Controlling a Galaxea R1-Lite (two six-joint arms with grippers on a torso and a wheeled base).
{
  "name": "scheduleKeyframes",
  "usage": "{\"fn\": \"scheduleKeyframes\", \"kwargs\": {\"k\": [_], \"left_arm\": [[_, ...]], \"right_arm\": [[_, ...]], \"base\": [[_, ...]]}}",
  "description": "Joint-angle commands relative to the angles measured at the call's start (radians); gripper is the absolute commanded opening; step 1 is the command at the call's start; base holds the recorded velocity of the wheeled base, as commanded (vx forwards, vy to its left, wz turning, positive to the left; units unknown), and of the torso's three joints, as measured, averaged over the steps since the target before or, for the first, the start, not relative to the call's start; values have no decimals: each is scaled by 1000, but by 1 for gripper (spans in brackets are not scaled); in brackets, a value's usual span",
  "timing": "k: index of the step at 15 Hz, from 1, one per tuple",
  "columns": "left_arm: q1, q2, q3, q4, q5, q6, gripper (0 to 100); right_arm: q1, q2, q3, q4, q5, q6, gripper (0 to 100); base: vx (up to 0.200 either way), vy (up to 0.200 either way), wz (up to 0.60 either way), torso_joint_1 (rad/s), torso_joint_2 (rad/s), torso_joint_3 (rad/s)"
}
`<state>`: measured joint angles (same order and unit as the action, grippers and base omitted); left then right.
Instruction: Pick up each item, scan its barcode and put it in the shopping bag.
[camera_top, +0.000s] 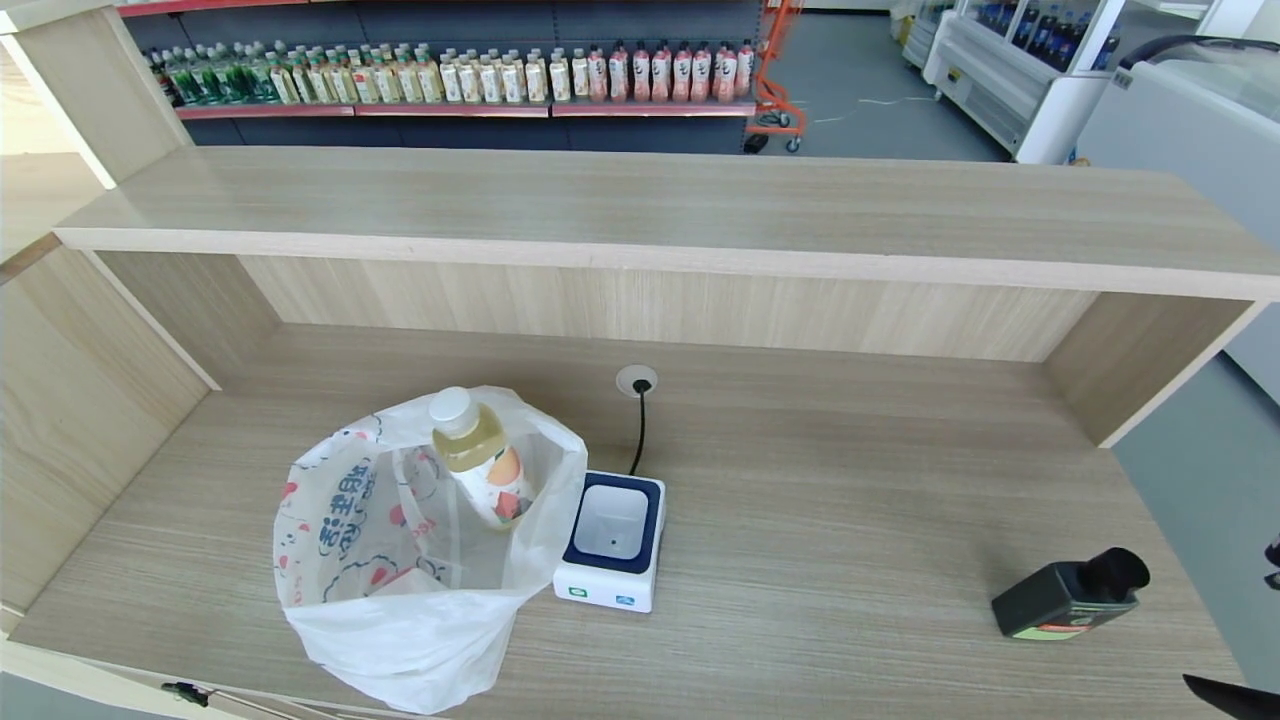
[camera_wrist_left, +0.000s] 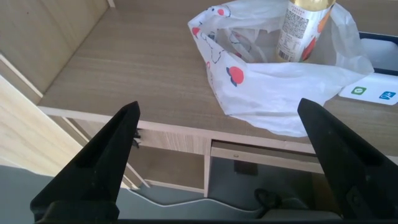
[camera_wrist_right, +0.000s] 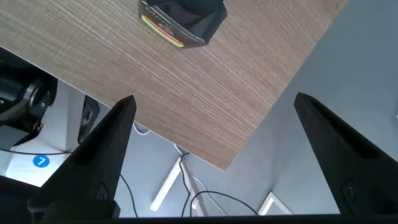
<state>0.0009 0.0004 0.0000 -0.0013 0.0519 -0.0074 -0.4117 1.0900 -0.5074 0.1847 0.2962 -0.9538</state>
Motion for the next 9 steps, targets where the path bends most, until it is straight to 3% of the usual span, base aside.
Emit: {"fn": "scheduleKeyframes", "kwargs": {"k": [1, 5, 9], "left_arm": [[1, 0, 0, 0, 0, 0, 100], [1, 0, 0, 0, 0, 0, 100], [1, 0, 0, 0, 0, 0, 100]], "right_arm": [[-4, 113, -3, -34, 1, -16, 100], [4, 246, -6, -179, 52, -48, 100], [7, 320, -29, -175, 178, -134, 100]], "base": [[0, 0, 0, 0, 0, 0], [0, 0, 0, 0, 0, 0], [0, 0, 0, 0, 0, 0]]}}
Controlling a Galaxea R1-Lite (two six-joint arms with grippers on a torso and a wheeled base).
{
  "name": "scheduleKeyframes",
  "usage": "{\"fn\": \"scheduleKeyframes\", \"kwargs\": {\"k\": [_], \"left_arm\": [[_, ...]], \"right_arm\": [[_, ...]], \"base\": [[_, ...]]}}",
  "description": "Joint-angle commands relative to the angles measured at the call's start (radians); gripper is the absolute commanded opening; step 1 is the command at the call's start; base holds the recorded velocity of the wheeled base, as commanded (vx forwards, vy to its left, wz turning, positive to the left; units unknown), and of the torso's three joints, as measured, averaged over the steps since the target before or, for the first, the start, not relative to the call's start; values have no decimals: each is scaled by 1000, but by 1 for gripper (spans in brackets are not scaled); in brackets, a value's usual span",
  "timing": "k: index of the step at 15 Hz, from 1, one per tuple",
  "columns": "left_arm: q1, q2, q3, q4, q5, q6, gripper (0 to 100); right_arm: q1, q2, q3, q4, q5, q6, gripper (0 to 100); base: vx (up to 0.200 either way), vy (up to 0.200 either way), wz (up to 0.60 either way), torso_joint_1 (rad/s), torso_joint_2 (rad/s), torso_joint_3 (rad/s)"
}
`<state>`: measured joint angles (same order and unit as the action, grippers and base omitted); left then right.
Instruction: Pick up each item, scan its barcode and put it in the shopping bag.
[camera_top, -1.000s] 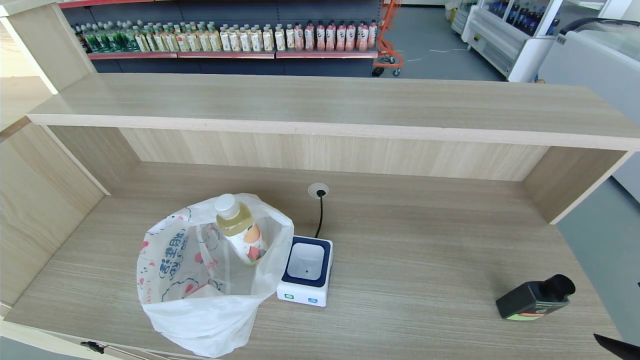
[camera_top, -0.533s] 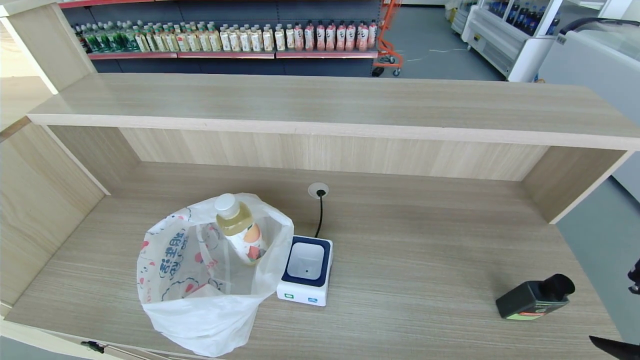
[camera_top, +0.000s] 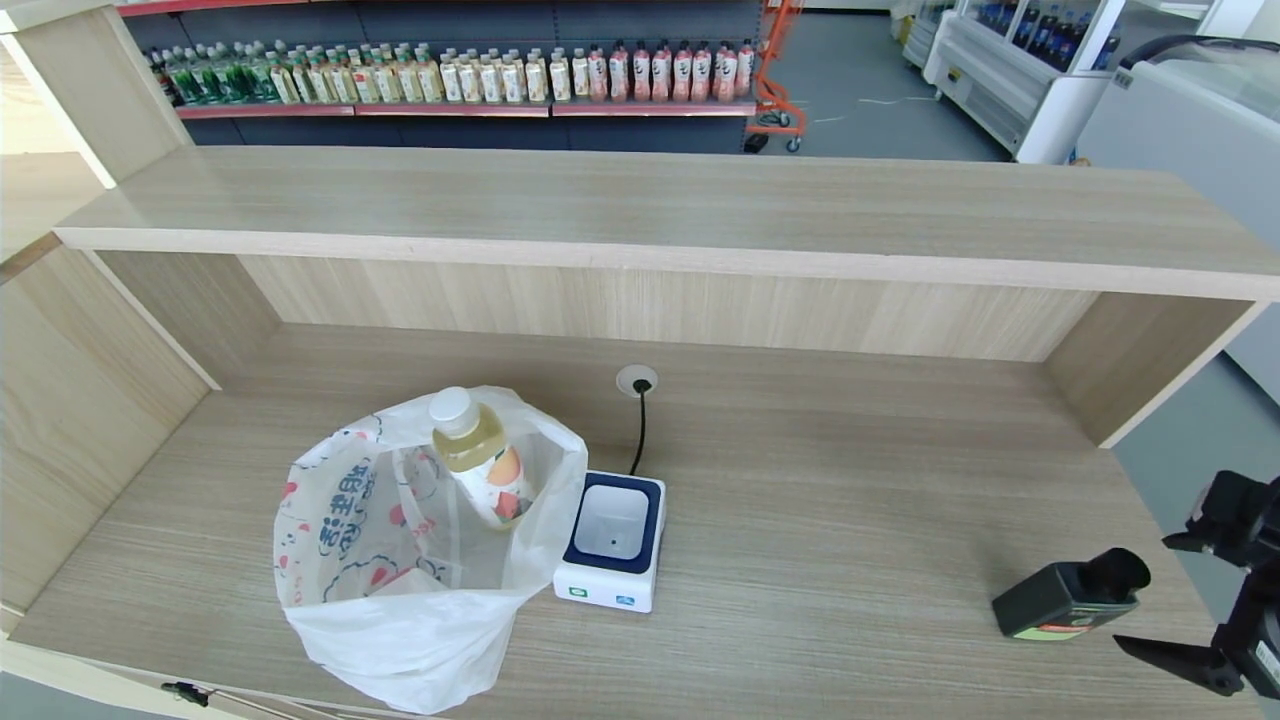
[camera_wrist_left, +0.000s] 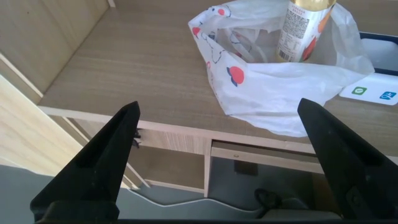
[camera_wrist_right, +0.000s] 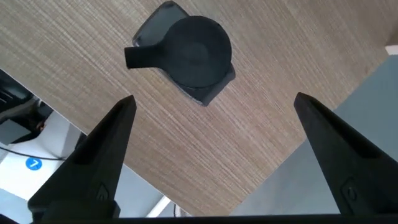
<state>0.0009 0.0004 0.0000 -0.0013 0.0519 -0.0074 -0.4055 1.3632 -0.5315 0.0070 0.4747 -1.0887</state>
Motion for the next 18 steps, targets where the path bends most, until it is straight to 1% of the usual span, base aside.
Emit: {"fn": "scheduleKeyframes", "kwargs": {"k": [1, 4, 7, 11, 13, 14, 18], "left_arm": [[1, 0, 0, 0, 0, 0, 100], [1, 0, 0, 0, 0, 0, 100], [1, 0, 0, 0, 0, 0, 100], [1, 0, 0, 0, 0, 0, 100], [1, 0, 0, 0, 0, 0, 100], [1, 0, 0, 0, 0, 0, 100], [1, 0, 0, 0, 0, 0, 100]], "right_arm": [[10, 77, -13, 1, 27, -23, 100], [37, 129, -31, -7, 41, -28, 100], [65, 194, -71, -7, 102, -40, 100], [99, 249, -102, -9, 104, -48, 100], [137, 284, -107, -19, 108, -60, 100], [148, 294, -105, -42, 108, -60, 0], [157, 303, -104, -64, 107, -88, 0]], "base": [[0, 0, 0, 0, 0, 0], [0, 0, 0, 0, 0, 0], [0, 0, 0, 0, 0, 0], [0, 0, 0, 0, 0, 0], [0, 0, 0, 0, 0, 0], [0, 0, 0, 0, 0, 0], [0, 0, 0, 0, 0, 0]]}}
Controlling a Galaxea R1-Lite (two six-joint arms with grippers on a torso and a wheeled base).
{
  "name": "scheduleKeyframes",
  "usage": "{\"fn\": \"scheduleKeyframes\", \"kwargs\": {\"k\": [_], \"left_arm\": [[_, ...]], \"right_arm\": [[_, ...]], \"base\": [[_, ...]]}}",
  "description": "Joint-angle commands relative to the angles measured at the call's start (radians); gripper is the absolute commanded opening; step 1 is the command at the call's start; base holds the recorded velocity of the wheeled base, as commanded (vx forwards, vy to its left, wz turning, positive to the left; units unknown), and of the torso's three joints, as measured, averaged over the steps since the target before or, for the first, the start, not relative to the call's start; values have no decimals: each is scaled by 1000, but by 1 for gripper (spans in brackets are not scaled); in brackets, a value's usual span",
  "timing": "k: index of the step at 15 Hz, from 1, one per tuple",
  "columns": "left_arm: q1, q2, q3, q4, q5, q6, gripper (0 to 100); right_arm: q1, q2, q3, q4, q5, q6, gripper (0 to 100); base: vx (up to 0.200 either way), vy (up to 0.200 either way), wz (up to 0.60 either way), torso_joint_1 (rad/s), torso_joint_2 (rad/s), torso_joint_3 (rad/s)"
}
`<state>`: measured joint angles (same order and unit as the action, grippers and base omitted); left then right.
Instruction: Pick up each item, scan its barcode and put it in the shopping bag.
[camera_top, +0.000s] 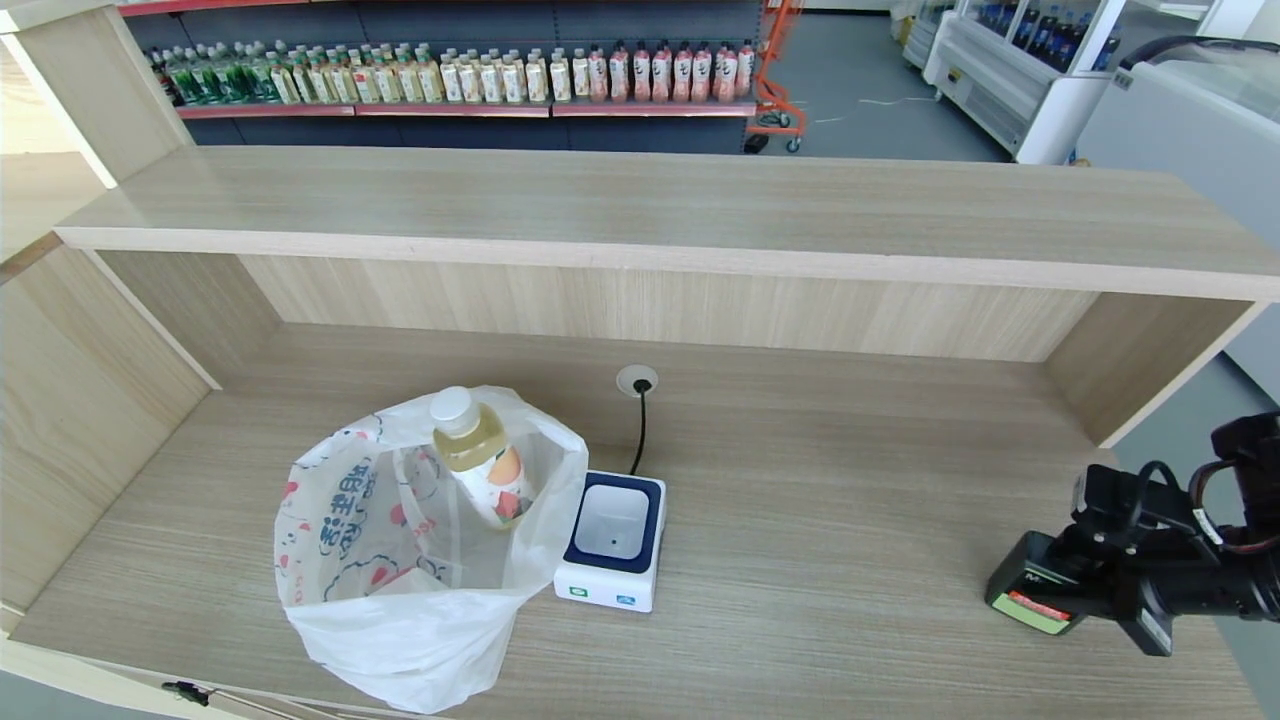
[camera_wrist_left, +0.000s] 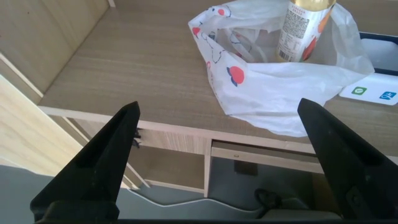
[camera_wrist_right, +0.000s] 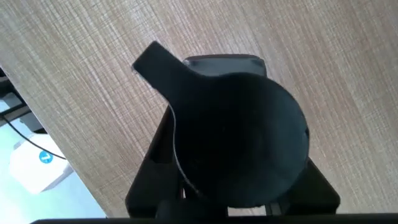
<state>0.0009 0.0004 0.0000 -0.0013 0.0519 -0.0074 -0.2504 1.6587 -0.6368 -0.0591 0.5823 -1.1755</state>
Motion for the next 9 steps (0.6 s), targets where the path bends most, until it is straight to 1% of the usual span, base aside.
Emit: {"fn": "scheduleKeyframes", "kwargs": {"k": [1, 5, 7, 9], "left_arm": [[1, 0, 0, 0, 0, 0, 100], [1, 0, 0, 0, 0, 0, 100], [1, 0, 0, 0, 0, 0, 100], [1, 0, 0, 0, 0, 0, 100]], "right_arm": [[2, -2, 5, 2, 1, -3, 0], [-3, -97, 2, 1, 1, 1, 0], [-4, -244, -6, 1, 2, 8, 0], [-10, -455, 0, 1, 5, 2, 0]], "base": [[0, 0, 0, 0, 0, 0], [0, 0, 0, 0, 0, 0], [0, 0, 0, 0, 0, 0], [0, 0, 0, 0, 0, 0]]}}
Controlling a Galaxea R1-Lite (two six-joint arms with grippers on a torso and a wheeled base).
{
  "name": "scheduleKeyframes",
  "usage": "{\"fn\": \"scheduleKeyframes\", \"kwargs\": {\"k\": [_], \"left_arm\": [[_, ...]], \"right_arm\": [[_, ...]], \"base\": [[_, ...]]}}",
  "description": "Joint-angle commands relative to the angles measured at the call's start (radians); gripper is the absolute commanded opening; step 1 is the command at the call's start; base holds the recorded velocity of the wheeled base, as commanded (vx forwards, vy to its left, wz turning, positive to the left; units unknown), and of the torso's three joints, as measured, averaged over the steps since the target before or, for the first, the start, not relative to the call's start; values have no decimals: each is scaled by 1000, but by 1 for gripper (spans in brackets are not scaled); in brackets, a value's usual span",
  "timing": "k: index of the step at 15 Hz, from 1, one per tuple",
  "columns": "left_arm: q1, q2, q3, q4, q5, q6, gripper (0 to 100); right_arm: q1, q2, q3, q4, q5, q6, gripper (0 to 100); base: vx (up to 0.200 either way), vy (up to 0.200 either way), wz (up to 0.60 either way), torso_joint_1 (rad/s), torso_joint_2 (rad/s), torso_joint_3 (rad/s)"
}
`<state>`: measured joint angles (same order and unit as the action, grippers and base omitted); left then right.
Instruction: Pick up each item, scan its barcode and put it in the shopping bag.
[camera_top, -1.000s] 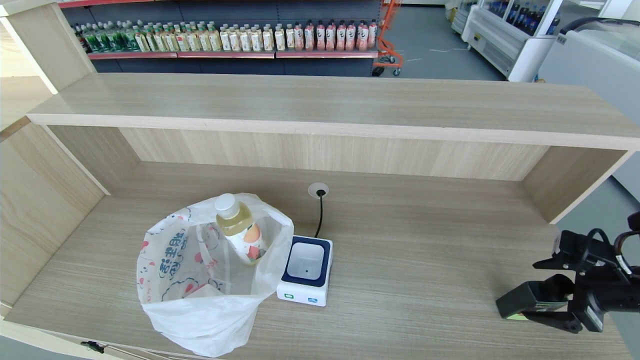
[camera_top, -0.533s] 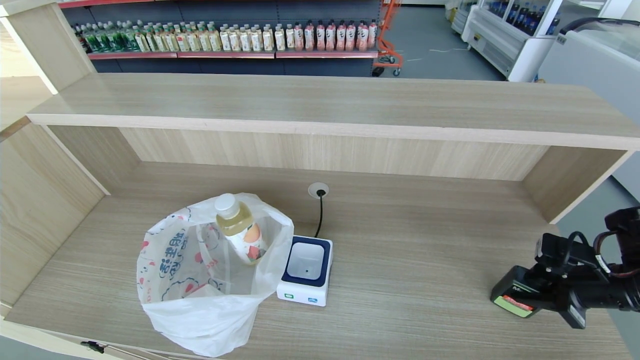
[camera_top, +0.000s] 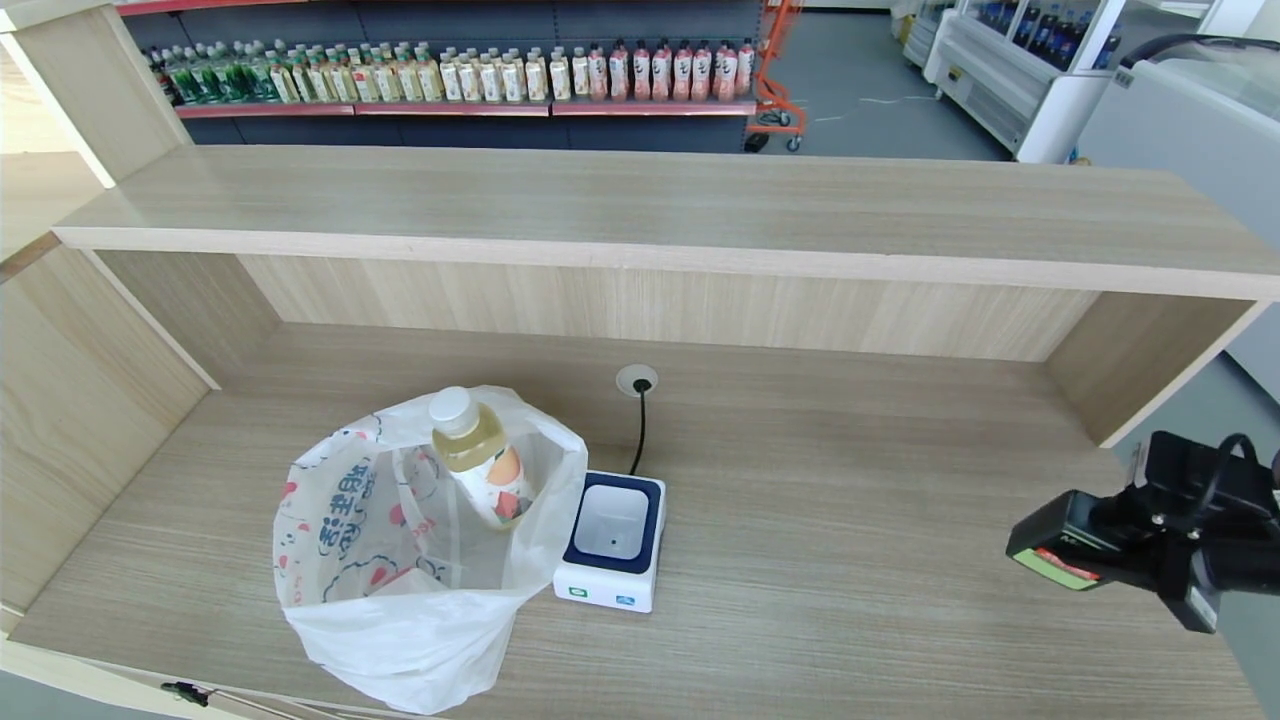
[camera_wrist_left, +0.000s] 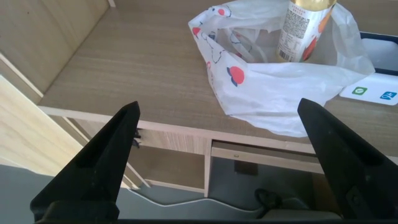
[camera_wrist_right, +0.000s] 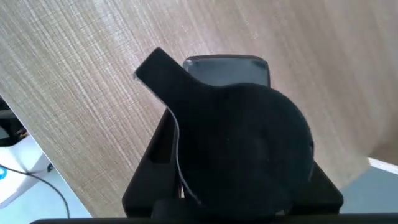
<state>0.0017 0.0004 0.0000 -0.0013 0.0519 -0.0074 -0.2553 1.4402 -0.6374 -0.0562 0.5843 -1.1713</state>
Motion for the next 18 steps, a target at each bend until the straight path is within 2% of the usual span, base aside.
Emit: {"fn": "scheduleKeyframes", "kwargs": {"k": [1, 3, 7, 9, 10, 11, 12, 14, 18], "left_arm": [[0, 0, 0, 0, 0, 0, 100], [0, 0, 0, 0, 0, 0, 100], [0, 0, 0, 0, 0, 0, 100], [0, 0, 0, 0, 0, 0, 100], [0, 0, 0, 0, 0, 0, 100], [0, 0, 0, 0, 0, 0, 100], [0, 0, 0, 0, 0, 0, 100], [0, 0, 0, 0, 0, 0, 100], [0, 0, 0, 0, 0, 0, 100]], "right_arm": [[-4, -302, -1, -2, 5, -7, 0], [41, -454, -11, -13, 26, -199, 0], [294, -531, 12, -54, 201, -723, 0], [476, -495, -97, -232, 243, -1047, 0], [539, -477, -146, -335, 302, -1202, 0], [610, -460, -143, -407, 324, -1308, 0], [650, -451, -122, -435, 335, -1375, 0], [654, -469, -84, -438, 381, -1463, 0], [650, -543, -33, -433, 440, -1476, 0]], "base": [[0, 0, 0, 0, 0, 0], [0, 0, 0, 0, 0, 0], [0, 0, 0, 0, 0, 0], [0, 0, 0, 0, 0, 0], [0, 0, 0, 0, 0, 0], [0, 0, 0, 0, 0, 0], [0, 0, 0, 0, 0, 0], [0, 0, 0, 0, 0, 0], [0, 0, 0, 0, 0, 0]]}}
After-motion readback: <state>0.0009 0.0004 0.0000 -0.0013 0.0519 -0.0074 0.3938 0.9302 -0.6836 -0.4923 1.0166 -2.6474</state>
